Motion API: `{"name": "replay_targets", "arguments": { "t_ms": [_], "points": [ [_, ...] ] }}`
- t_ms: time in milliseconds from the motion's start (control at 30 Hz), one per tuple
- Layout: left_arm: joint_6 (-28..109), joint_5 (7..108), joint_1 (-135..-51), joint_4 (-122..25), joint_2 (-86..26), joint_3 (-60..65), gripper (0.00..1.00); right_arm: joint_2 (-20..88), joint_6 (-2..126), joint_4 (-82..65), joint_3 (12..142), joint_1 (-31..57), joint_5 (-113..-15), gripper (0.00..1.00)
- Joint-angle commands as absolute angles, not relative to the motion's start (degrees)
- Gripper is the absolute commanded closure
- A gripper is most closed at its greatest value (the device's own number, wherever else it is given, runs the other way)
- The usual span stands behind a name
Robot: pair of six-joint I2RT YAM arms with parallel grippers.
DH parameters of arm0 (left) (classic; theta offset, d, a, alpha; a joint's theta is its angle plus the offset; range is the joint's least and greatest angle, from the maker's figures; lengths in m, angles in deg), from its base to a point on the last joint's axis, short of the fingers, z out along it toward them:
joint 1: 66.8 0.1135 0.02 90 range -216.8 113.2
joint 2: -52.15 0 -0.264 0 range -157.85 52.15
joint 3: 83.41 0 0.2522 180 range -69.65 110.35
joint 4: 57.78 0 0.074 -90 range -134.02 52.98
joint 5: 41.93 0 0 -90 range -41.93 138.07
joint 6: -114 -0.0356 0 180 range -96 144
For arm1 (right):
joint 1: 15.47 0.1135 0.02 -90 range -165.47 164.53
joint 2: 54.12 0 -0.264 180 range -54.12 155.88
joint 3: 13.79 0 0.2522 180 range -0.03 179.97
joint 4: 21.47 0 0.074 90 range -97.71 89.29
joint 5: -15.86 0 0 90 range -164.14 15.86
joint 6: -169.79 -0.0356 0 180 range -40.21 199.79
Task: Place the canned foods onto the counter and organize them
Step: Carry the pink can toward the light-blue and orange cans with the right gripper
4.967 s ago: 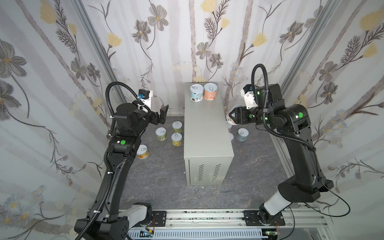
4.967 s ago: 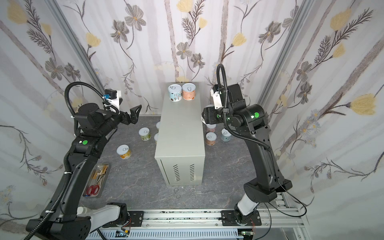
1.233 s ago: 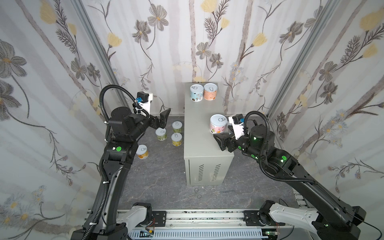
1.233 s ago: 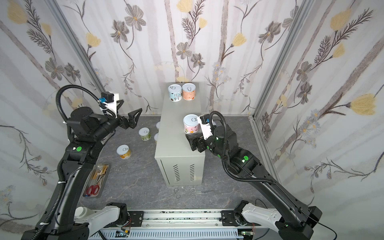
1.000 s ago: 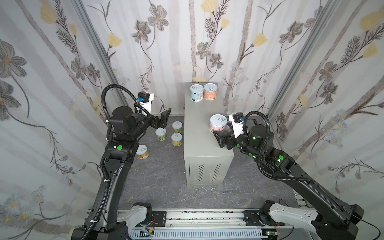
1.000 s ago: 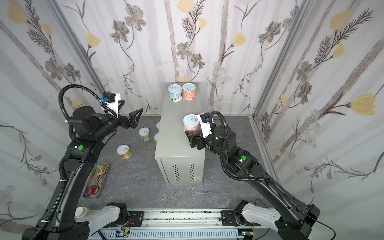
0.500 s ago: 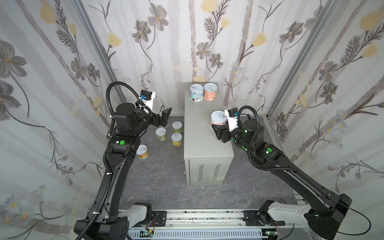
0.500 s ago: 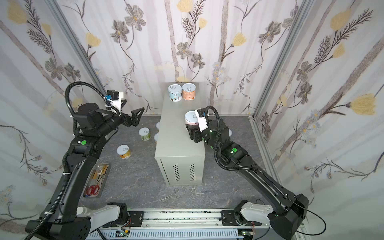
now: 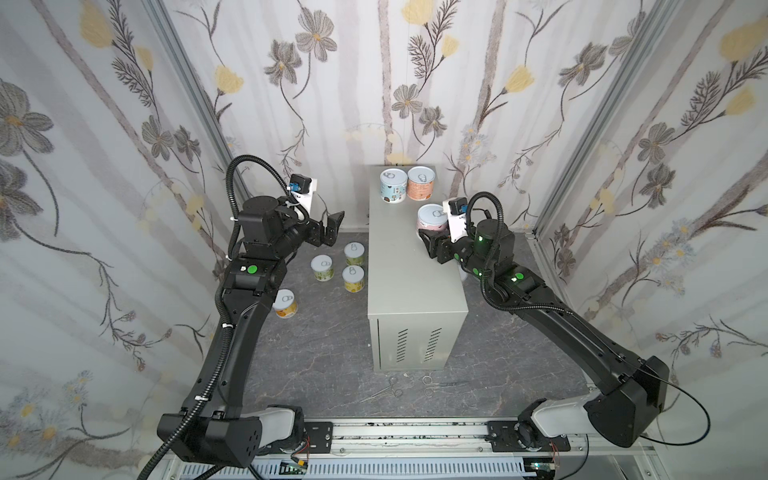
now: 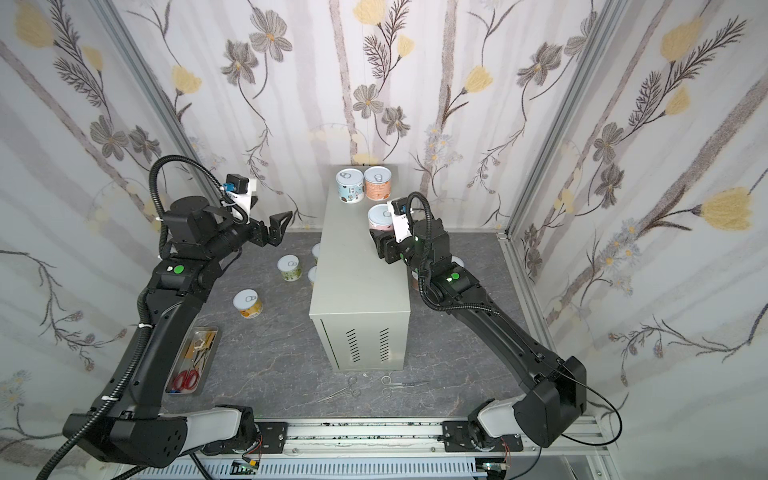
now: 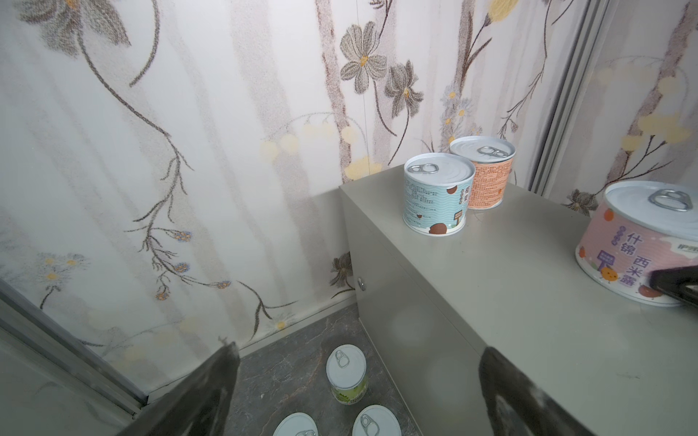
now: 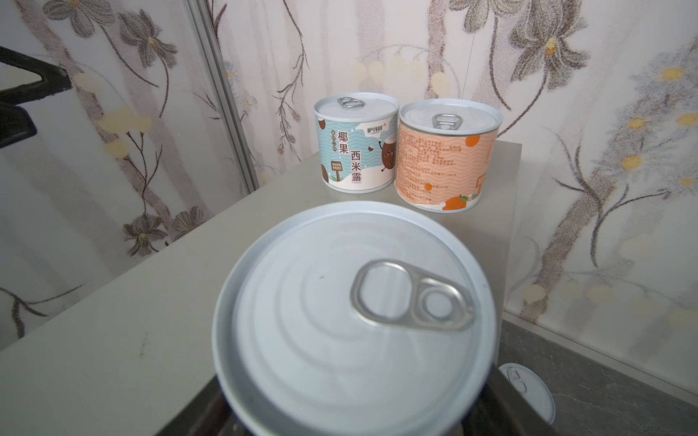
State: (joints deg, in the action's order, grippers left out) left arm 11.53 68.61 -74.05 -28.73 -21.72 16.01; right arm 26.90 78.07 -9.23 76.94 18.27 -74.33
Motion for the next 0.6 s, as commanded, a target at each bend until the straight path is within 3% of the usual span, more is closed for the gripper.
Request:
{"name": "replay_targets", "arguments": {
  "t_ms": [0,567],
  "points": [
    [10.0,67.8,-74.0,-28.3,-22.7,17.3,0.0,29.0,80.8,-9.9,77.9,18.1,-74.6,0.38],
    [9.2,67.8,-74.0,-26.3,-27.0,21.2,0.0,35.5,81.5,-13.0,80.6,16.0,-74.3,0.37]
  ]
}}
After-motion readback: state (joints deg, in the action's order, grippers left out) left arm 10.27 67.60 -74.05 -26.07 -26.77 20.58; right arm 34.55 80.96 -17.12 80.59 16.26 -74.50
